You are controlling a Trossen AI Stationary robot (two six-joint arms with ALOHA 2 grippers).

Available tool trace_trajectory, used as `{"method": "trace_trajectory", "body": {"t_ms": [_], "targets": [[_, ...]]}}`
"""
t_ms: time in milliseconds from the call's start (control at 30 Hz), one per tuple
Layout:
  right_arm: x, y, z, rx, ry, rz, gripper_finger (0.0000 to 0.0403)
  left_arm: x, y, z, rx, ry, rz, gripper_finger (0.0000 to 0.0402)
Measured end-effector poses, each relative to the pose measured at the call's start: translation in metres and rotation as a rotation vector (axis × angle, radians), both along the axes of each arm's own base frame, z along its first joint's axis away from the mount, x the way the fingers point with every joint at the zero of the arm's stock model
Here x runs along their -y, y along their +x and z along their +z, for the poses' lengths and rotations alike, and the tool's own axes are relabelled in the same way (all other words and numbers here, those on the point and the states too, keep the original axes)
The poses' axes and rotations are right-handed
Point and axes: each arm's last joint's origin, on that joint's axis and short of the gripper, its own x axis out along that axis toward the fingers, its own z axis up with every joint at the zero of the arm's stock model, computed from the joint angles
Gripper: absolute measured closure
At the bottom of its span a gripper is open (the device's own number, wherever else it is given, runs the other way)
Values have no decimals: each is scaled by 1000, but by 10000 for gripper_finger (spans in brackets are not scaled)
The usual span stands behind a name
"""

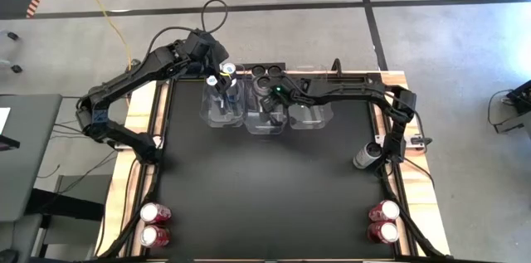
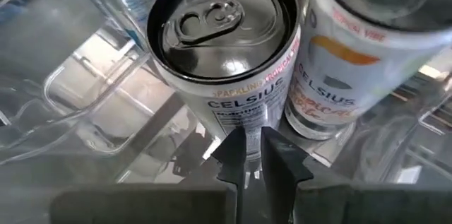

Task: Sort soda cans
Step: Put the top white-yellow soda can into the center transparent bin

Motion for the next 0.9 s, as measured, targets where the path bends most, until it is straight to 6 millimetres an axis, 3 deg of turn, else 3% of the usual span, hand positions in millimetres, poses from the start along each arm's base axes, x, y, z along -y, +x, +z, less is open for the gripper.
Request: {"method": "trace_trajectory", "body": {"t_ms": [367, 600, 900], "targets": [[-1, 3, -6, -22, 10, 74, 343, 0, 0, 0, 0, 0, -2, 6], [0, 0, -9, -34, 30, -25, 343, 0, 0, 0, 8, -16, 13, 6], [3, 4, -4, 1, -32, 13, 343, 1, -1, -2, -6, -34, 19, 6]]}}
